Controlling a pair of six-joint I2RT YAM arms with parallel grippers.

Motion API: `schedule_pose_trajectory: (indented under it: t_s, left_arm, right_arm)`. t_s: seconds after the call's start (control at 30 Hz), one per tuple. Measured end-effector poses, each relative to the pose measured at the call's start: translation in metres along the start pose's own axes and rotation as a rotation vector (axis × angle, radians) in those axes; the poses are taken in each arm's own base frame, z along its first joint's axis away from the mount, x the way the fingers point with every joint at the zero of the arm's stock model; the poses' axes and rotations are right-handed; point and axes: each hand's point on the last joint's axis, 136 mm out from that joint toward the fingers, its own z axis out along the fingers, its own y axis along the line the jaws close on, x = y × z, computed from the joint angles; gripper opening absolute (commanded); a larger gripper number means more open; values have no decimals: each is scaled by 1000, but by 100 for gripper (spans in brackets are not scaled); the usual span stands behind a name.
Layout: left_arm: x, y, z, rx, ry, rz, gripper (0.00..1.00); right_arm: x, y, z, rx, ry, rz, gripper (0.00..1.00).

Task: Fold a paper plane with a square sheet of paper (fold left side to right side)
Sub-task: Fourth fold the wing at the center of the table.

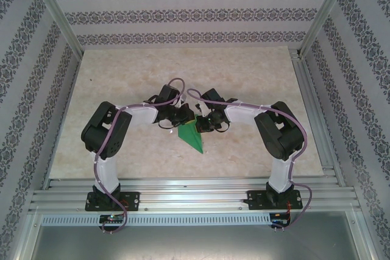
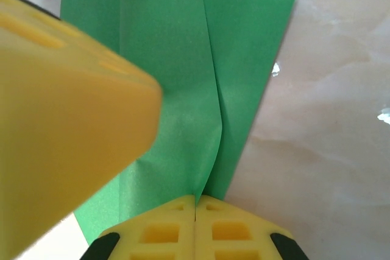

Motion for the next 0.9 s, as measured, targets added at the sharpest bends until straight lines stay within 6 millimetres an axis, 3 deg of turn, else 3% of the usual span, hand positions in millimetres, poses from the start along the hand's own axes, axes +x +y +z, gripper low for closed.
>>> schedule_pose_trajectory:
  t_s: [0.27,0.53,0.9]
  left_arm:
    - [2,5,13,-28,14,-5,7]
    - [8,19,12,-90,25,15,7]
    - [8,23,13,-113,34,34,7]
  right_arm:
    - [-1,2,1,2,3,-5,4]
    - [-1,2,1,4,9,-4,4]
    - [-1,2,2,4,10,-14,5]
